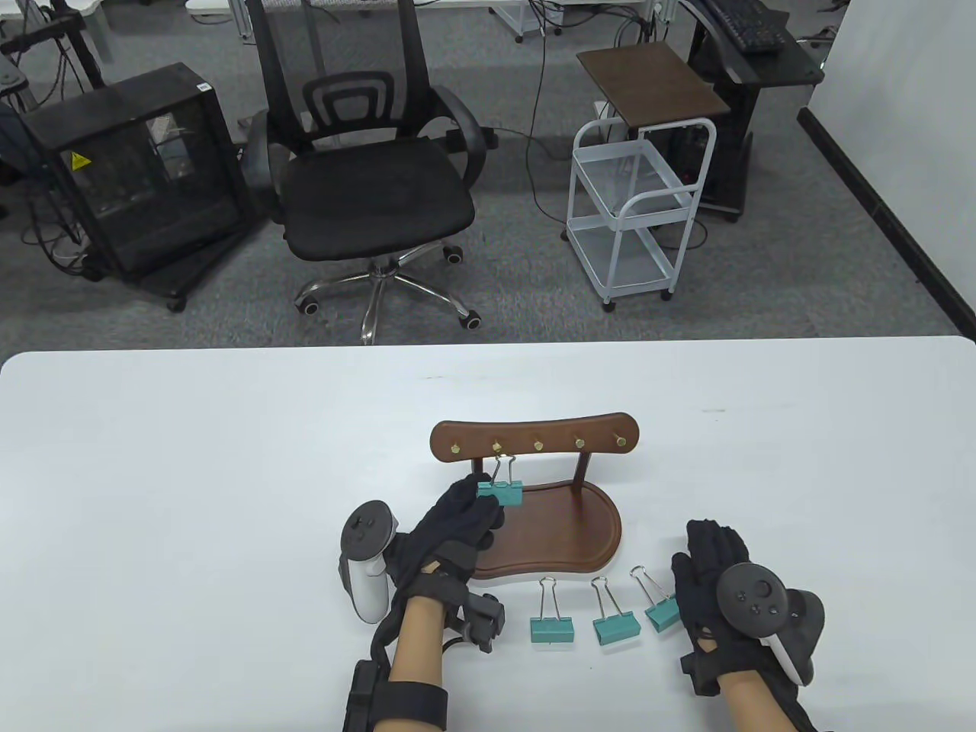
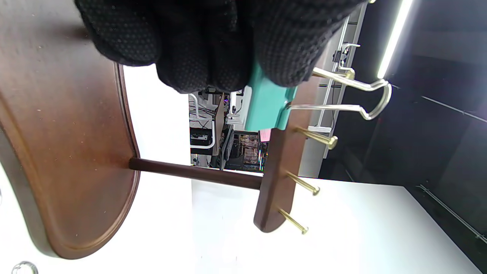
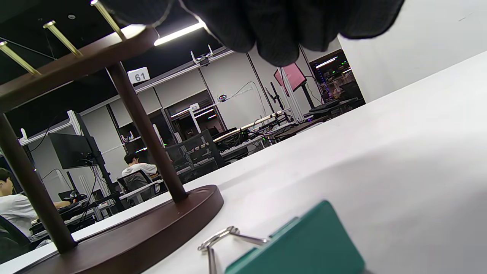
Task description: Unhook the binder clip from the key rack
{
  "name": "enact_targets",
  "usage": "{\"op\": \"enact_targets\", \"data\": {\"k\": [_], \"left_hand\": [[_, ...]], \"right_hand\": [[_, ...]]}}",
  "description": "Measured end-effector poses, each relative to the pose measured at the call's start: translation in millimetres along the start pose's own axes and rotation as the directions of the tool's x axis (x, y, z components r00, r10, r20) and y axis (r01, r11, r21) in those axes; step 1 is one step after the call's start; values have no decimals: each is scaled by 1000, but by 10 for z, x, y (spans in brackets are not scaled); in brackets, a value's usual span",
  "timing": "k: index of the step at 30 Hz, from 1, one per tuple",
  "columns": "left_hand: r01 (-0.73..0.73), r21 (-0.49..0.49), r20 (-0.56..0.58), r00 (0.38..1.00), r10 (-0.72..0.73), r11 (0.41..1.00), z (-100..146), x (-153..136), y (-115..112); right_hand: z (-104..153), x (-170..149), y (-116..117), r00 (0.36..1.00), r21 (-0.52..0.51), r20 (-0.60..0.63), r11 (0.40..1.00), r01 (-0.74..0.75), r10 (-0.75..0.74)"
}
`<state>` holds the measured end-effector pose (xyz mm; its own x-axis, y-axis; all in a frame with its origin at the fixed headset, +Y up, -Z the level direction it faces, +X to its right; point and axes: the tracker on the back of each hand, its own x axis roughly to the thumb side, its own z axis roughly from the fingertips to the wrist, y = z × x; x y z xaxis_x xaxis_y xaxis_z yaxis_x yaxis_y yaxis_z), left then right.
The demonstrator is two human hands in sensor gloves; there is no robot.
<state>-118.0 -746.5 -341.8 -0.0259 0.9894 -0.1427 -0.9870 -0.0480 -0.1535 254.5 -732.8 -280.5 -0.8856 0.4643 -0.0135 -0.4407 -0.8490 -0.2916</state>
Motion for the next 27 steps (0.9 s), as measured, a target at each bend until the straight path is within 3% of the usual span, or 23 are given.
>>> {"op": "enact_targets", "data": {"k": [15,27], "left_hand": [[118,-16,61,991,-116,993,463,194,73],[178,69,96,978,-184,982,607,210,148]], "right_hand": [[-5,14,-9,1000,-10,13,1000,14,-13],[6,18,-1,1000,-4,18,1000,2,-2]]}}
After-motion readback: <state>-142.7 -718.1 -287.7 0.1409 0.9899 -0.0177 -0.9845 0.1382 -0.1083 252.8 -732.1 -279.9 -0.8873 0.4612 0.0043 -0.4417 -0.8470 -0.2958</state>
